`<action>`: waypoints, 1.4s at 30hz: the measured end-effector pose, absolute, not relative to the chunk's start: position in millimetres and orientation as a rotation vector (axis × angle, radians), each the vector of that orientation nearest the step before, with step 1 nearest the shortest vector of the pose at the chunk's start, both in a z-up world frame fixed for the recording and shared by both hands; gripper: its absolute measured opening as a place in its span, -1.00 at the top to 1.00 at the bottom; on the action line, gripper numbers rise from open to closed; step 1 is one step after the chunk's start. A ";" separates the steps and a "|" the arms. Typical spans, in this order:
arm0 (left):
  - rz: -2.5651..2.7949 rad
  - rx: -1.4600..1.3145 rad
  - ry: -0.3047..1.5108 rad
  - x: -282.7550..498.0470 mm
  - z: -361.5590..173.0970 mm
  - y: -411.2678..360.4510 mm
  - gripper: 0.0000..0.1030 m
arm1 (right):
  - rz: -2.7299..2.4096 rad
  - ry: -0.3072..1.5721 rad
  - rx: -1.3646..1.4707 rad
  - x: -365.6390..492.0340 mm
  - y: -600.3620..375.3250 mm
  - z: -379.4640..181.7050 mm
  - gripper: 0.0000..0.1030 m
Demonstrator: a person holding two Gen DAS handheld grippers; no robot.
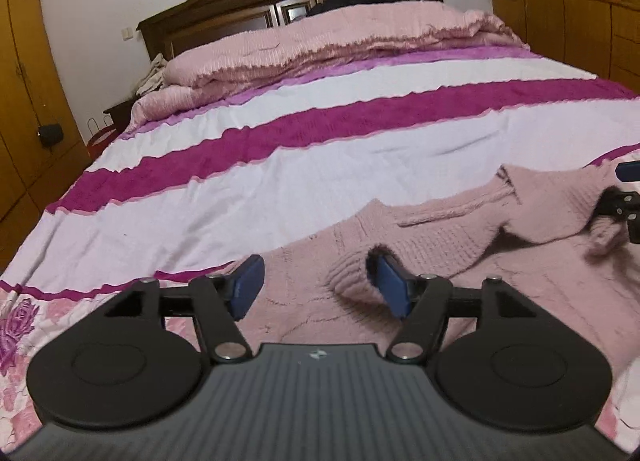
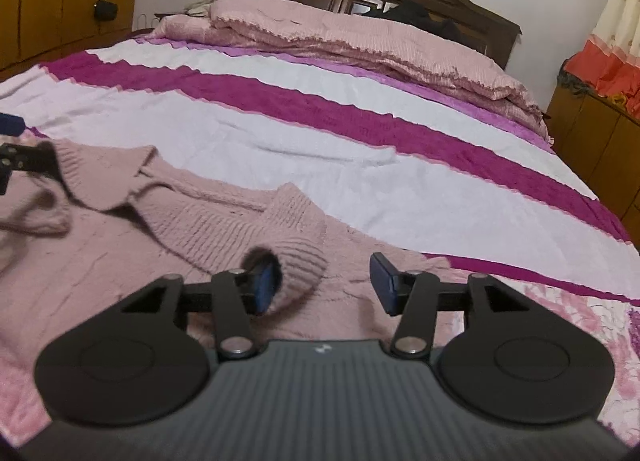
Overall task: Fold small clothes
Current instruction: 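Lift the hem with both tools and fold it over the folded sleeves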
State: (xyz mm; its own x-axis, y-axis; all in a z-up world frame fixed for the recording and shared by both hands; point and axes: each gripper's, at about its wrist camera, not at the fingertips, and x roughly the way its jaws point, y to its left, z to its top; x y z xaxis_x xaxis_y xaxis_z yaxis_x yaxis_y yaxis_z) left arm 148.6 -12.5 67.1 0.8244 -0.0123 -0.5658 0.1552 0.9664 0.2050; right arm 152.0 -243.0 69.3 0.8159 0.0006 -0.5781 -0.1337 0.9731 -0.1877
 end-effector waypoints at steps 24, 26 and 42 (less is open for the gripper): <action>-0.260 0.389 0.621 110.6 30.0 -44.6 -0.27 | 0.240 0.604 -0.381 123.4 -226.4 51.8 -0.01; -0.245 0.388 0.612 115.6 24.8 -44.3 0.27 | 0.243 0.593 -0.407 125.9 -222.5 48.0 -0.01; 0.055 0.251 0.568 173.9 47.5 33.1 0.74 | 0.027 0.514 -0.314 164.6 -254.3 64.7 0.72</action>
